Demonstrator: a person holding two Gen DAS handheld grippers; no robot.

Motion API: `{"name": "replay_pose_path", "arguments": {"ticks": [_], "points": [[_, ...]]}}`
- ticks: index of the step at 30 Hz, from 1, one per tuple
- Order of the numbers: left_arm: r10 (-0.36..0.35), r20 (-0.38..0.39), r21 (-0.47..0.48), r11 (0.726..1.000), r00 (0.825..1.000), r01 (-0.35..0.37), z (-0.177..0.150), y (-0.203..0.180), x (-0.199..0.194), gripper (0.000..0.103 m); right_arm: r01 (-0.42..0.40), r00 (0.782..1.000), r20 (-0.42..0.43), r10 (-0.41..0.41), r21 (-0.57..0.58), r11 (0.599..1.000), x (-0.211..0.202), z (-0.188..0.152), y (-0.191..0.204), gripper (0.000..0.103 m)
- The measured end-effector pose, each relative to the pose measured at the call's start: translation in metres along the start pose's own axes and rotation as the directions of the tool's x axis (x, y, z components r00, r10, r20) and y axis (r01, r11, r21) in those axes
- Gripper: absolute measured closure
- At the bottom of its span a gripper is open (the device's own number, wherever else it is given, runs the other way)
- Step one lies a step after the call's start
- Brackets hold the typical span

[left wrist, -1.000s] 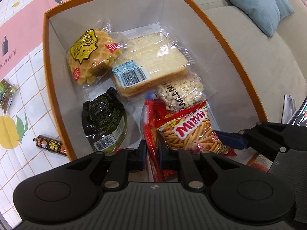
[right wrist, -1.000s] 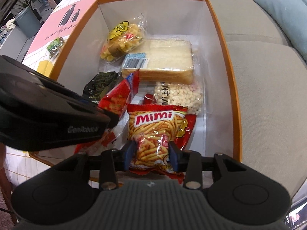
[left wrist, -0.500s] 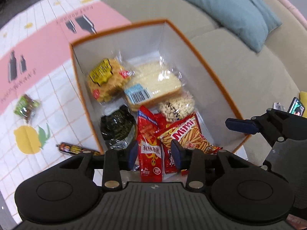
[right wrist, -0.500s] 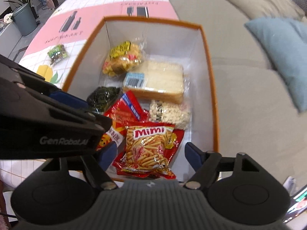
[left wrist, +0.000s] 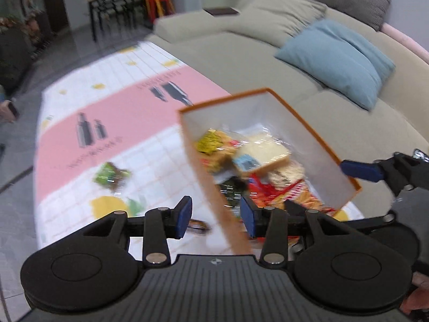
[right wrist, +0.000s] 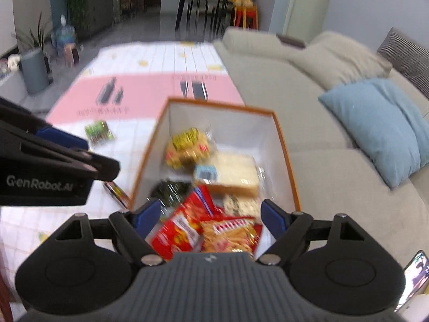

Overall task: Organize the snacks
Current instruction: 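Withdraw both tools from the box toward the sausage stick and seaweed pack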

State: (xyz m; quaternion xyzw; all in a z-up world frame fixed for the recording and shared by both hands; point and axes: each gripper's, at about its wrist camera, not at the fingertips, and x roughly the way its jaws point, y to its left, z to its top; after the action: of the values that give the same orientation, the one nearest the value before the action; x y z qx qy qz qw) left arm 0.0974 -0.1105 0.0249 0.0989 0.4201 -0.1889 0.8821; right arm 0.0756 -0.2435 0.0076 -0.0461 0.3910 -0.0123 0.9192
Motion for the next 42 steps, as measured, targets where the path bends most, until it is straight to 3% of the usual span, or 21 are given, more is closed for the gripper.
{"name": "replay_pose_path", "arguments": {"ticks": [7,15,22,30,34,36,42], "points": [[0.107,0.049,-0.032,0.994,0.993,-0.106,-0.033,0.042,-0.023,0.051,-0.019,0.983,0.184,0.016,0.014,1.0,-0.027,-0.007,0.043,0.024],[0.142,0.007,-0.064,0.988,0.99,-0.141,-0.075,0.088,-0.019,0.051,-0.097,0.968,0.229,0.108,-0.056,0.994,-0.02,-0.021,0.093,0.035],[0.099,-0.038,-0.099,0.99,0.994,-0.102,-0.083,0.114,-0.001,0.051,-0.142,0.976,0.138,0.166,-0.167,0.976,0.011,-0.02,0.127,0.042],[0.093,-0.106,-0.112,0.988,0.99,-0.105,-0.072,0.137,0.034,0.051,-0.161,0.983,0.047,0.177,-0.242,0.957,0.057,-0.001,0.147,0.048],[0.086,-0.134,-0.097,0.99,0.987,-0.099,-0.067,0.145,0.051,0.051,-0.186,0.982,-0.08,0.171,-0.265,0.946,0.089,0.01,0.157,0.052],[0.084,-0.15,-0.083,0.992,0.985,-0.097,-0.064,0.149,0.06,0.051,-0.203,0.975,-0.142,0.17,-0.266,0.942,0.105,0.016,0.159,0.052],[0.079,-0.184,-0.054,0.994,0.98,-0.09,-0.054,0.161,0.085,0.051,-0.285,0.926,-0.33,0.184,-0.29,0.914,0.145,0.028,0.163,0.053]]}}
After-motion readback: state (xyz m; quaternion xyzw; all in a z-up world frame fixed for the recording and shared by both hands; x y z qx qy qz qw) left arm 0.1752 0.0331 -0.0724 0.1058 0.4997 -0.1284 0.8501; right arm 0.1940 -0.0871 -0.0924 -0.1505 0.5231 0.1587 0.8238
